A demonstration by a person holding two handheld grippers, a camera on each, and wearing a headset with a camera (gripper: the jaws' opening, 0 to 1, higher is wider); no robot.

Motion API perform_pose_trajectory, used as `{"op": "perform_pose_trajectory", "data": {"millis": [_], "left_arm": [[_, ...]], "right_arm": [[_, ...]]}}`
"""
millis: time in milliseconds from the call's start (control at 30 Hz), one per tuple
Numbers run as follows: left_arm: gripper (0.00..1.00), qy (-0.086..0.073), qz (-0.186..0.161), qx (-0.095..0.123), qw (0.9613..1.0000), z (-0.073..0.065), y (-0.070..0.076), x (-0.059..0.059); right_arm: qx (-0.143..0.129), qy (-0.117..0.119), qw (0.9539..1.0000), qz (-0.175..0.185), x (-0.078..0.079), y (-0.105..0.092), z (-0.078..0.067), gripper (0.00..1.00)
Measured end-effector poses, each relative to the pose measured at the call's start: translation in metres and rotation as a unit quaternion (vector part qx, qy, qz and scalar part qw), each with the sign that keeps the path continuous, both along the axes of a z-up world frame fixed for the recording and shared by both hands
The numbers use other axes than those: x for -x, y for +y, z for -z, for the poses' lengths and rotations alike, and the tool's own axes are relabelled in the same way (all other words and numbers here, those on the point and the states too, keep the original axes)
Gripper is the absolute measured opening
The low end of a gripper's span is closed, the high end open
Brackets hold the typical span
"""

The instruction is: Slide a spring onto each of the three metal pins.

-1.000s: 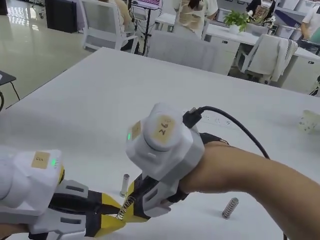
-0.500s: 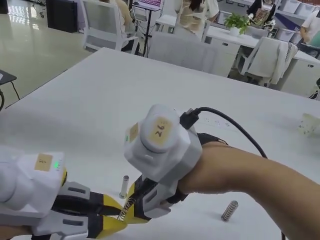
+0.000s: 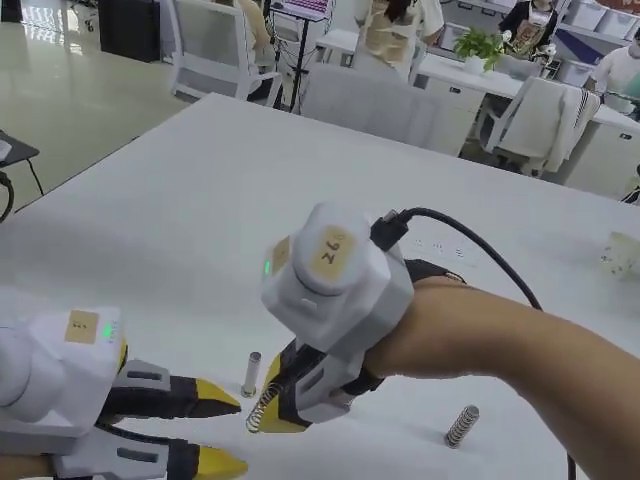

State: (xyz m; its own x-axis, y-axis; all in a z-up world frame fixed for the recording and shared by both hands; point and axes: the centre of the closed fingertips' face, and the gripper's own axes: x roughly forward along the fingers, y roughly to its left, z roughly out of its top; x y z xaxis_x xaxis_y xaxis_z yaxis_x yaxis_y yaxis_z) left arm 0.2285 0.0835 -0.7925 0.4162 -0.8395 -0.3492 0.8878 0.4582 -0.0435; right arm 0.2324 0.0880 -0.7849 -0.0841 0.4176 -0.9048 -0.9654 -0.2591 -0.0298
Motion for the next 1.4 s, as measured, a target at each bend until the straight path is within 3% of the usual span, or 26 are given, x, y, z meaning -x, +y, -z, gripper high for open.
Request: {"op": "perform_pose_trajectory", "data": {"millis": [733, 1400], "left_arm": [[0.62, 0.006, -0.043, 0.022, 0.9988, 0.000, 0.015, -0.003], [0.70, 0.007, -0.051, 0.032, 0.9982, 0.001, 0.019, -0.001]], "right_arm": [[0.005, -0.011, 0.9998, 0.015, -0.019, -0.001, -0.004, 0.09], [0.017, -0.050, 0.9982, 0.029, -0.055, 0.013, -0.012, 0.09]]}}
